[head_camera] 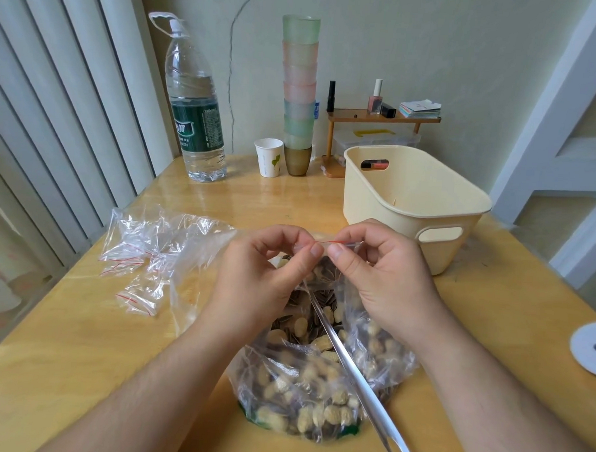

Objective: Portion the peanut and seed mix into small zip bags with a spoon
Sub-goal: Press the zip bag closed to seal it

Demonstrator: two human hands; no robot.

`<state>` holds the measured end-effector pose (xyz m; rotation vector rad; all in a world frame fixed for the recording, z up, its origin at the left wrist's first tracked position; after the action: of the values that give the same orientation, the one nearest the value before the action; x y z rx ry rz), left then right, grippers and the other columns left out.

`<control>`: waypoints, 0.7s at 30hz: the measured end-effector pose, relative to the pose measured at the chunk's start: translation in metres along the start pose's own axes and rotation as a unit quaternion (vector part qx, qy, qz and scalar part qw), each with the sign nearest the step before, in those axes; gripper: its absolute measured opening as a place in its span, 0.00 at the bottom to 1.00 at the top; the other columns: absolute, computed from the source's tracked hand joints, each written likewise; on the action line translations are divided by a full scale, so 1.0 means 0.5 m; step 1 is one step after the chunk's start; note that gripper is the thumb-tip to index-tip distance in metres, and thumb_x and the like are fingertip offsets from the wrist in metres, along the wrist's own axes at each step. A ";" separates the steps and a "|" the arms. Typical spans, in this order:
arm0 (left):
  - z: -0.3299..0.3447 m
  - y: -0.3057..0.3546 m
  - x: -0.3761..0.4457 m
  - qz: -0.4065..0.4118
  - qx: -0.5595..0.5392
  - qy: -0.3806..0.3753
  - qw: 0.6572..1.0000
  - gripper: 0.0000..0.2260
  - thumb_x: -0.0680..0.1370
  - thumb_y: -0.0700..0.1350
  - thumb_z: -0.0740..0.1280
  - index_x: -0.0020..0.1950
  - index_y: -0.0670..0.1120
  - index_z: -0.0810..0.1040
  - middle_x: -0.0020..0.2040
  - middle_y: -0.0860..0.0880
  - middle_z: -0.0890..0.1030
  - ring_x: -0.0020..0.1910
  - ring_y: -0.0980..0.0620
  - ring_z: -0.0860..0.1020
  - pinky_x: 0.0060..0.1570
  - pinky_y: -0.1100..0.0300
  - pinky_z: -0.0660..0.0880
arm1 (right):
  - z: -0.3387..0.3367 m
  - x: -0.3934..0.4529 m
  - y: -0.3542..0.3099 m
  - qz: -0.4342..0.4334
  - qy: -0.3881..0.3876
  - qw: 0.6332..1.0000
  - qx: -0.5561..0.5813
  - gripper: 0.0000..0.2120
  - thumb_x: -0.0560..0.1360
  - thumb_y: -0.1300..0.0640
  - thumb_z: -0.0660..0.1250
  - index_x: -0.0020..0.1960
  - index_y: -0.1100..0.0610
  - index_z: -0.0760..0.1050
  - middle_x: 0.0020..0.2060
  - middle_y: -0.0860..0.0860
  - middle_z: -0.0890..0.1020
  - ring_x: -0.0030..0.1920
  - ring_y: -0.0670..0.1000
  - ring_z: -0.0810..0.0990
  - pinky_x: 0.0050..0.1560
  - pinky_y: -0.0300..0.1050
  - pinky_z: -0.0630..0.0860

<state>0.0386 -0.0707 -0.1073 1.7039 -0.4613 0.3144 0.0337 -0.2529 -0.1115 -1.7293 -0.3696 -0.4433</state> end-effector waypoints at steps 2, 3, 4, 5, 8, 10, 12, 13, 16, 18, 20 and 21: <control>0.001 0.001 0.000 0.007 0.019 -0.008 1.000 0.06 0.79 0.45 0.75 0.43 0.47 0.83 0.39 0.46 0.84 0.41 0.46 0.83 0.49 0.57 0.78 | -0.001 0.000 0.000 -0.010 -0.004 1.000 -0.028 0.02 0.74 0.50 0.73 0.45 0.47 0.81 0.41 0.43 0.81 0.40 0.51 0.79 0.44 0.44 0.78; 0.001 0.003 -0.001 0.007 0.021 -0.014 1.000 0.06 0.79 0.45 0.75 0.43 0.47 0.83 0.38 0.46 0.85 0.41 0.46 0.84 0.49 0.55 0.79 | -0.002 0.000 -0.001 -0.014 -0.006 0.999 -0.037 0.01 0.74 0.50 0.72 0.45 0.46 0.81 0.41 0.42 0.80 0.40 0.45 0.78 0.44 0.39 0.77; 0.002 0.003 0.000 0.007 0.016 -0.020 1.000 0.06 0.79 0.45 0.75 0.43 0.47 0.83 0.38 0.46 0.85 0.40 0.45 0.84 0.50 0.54 0.80 | -0.003 0.000 -0.002 -0.016 -0.008 0.999 -0.043 0.01 0.75 0.51 0.72 0.45 0.46 0.80 0.41 0.40 0.80 0.40 0.42 0.77 0.44 0.36 0.75; 0.002 0.004 -0.001 0.005 0.008 -0.025 1.000 0.06 0.79 0.46 0.75 0.43 0.48 0.83 0.37 0.47 0.85 0.39 0.44 0.85 0.52 0.52 0.80 | -0.003 -0.001 -0.004 -0.017 -0.009 0.999 -0.048 0.01 0.75 0.51 0.72 0.45 0.46 0.80 0.41 0.40 0.79 0.40 0.41 0.76 0.43 0.35 0.75; 0.000 0.001 0.001 -0.001 -0.005 -0.019 1.000 0.05 0.78 0.49 0.75 0.45 0.50 0.84 0.39 0.48 0.86 0.41 0.44 0.84 0.56 0.47 0.81 | -0.004 -0.001 -0.007 -0.011 -0.008 0.999 -0.033 0.01 0.75 0.51 0.72 0.45 0.47 0.81 0.40 0.41 0.80 0.40 0.45 0.77 0.43 0.38 0.77; -0.002 -0.001 0.002 -0.004 -0.014 -0.017 1.000 0.04 0.78 0.50 0.75 0.46 0.51 0.85 0.40 0.48 0.86 0.41 0.48 0.83 0.57 0.45 0.81 | -0.006 0.000 -0.007 -0.004 -0.008 1.000 -0.012 0.02 0.75 0.54 0.74 0.46 0.48 0.81 0.41 0.45 0.80 0.41 0.55 0.78 0.43 0.42 0.79; -0.004 0.000 0.002 -0.006 -0.027 -0.028 0.999 0.04 0.78 0.50 0.74 0.46 0.50 0.85 0.40 0.46 0.85 0.40 0.50 0.82 0.55 0.44 0.81 | -0.008 0.000 -0.007 -0.005 -0.015 1.000 -0.009 0.02 0.76 0.55 0.75 0.47 0.50 0.82 0.43 0.47 0.81 0.44 0.59 0.78 0.44 0.40 0.79; -0.004 0.002 0.001 -0.007 -0.035 -0.036 0.999 0.05 0.78 0.49 0.74 0.46 0.49 0.85 0.41 0.45 0.85 0.41 0.49 0.81 0.54 0.42 0.81 | -0.008 -0.001 -0.009 -0.005 -0.019 1.000 -0.011 0.03 0.75 0.55 0.74 0.48 0.51 0.82 0.44 0.46 0.81 0.44 0.58 0.78 0.44 0.39 0.78; -0.003 0.005 0.000 -0.010 -0.054 -0.054 0.997 0.07 0.79 0.48 0.73 0.48 0.45 0.85 0.41 0.42 0.84 0.39 0.45 0.83 0.51 0.37 0.81 | -0.006 0.001 -0.011 -0.018 -0.029 0.999 -0.029 0.04 0.75 0.54 0.73 0.49 0.52 0.83 0.45 0.45 0.81 0.43 0.51 0.78 0.46 0.35 0.75; -0.002 0.004 0.001 -0.014 -0.062 -0.062 0.996 0.07 0.80 0.48 0.73 0.48 0.44 0.85 0.41 0.41 0.85 0.39 0.40 0.84 0.51 0.37 0.82 | -0.005 0.003 -0.012 -0.026 -0.034 0.998 -0.039 0.02 0.75 0.54 0.73 0.47 0.51 0.83 0.44 0.45 0.81 0.45 0.48 0.79 0.48 0.38 0.76; -0.003 0.002 0.001 -0.021 -0.065 -0.067 0.995 0.05 0.80 0.47 0.73 0.49 0.46 0.85 0.42 0.42 0.86 0.41 0.37 0.85 0.51 0.41 0.82 | -0.006 0.003 -0.011 -0.029 -0.032 0.998 -0.044 0.00 0.75 0.54 0.72 0.46 0.50 0.81 0.43 0.44 0.80 0.46 0.46 0.80 0.50 0.39 0.77; -0.003 0.003 0.001 -0.025 -0.065 -0.063 0.996 0.04 0.79 0.47 0.74 0.49 0.47 0.86 0.42 0.43 0.86 0.42 0.38 0.85 0.51 0.45 0.82 | -0.006 0.003 -0.013 -0.029 -0.028 0.998 -0.044 0.01 0.75 0.55 0.72 0.45 0.50 0.81 0.42 0.44 0.80 0.46 0.45 0.79 0.50 0.38 0.76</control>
<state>0.0386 -0.0696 -0.1055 1.6112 -0.5196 0.1378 0.0316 -0.2547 -0.1048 -1.8238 -0.4477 -0.4589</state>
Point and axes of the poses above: each hand's wrist, its own x-axis towards the middle knuckle, its own z-axis out of the palm, y = z × x, the point moved 1 cm from there along x, towards the middle knuckle
